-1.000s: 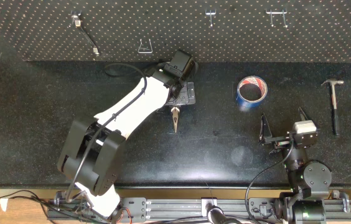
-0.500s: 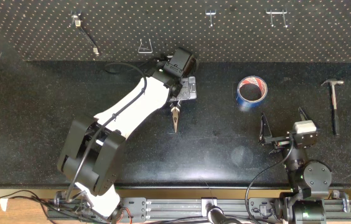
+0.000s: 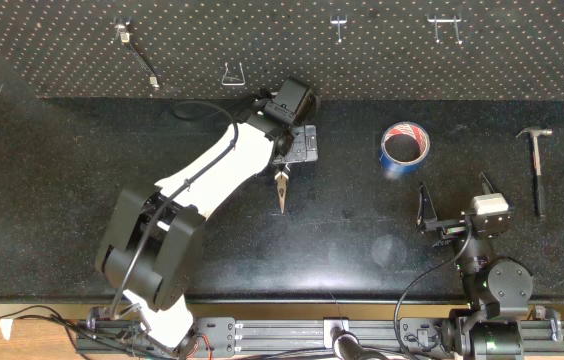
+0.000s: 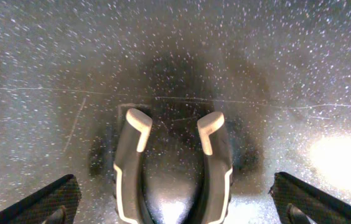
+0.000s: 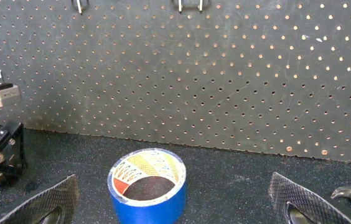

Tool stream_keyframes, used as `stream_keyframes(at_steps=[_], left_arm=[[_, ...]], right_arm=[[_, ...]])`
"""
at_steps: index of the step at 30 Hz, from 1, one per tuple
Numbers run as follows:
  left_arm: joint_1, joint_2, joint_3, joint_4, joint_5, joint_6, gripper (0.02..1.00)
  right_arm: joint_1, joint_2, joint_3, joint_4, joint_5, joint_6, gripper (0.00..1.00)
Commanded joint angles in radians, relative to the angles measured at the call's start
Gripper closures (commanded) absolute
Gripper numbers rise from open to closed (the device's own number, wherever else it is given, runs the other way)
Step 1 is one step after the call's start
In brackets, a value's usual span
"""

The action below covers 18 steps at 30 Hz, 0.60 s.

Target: Place Tools Onto Pegboard

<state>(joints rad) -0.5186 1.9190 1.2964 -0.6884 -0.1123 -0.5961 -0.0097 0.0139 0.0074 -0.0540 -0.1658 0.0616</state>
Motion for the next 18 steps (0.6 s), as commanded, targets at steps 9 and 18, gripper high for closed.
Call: stream_keyframes(at_steps=[9,18], left_arm=[[0.002,0.027,-0.008,0.005,0.035,0.001,0.023],[0.002,0.035,-0.008,-0.014,0.042,0.001,0.020]], right_arm=[[0.007,-0.008,-0.003,-0.006,0.005,-0.018,0.009],[0.007,-0.008,-0.003,-0.006,0.005,-0.018,0.009]])
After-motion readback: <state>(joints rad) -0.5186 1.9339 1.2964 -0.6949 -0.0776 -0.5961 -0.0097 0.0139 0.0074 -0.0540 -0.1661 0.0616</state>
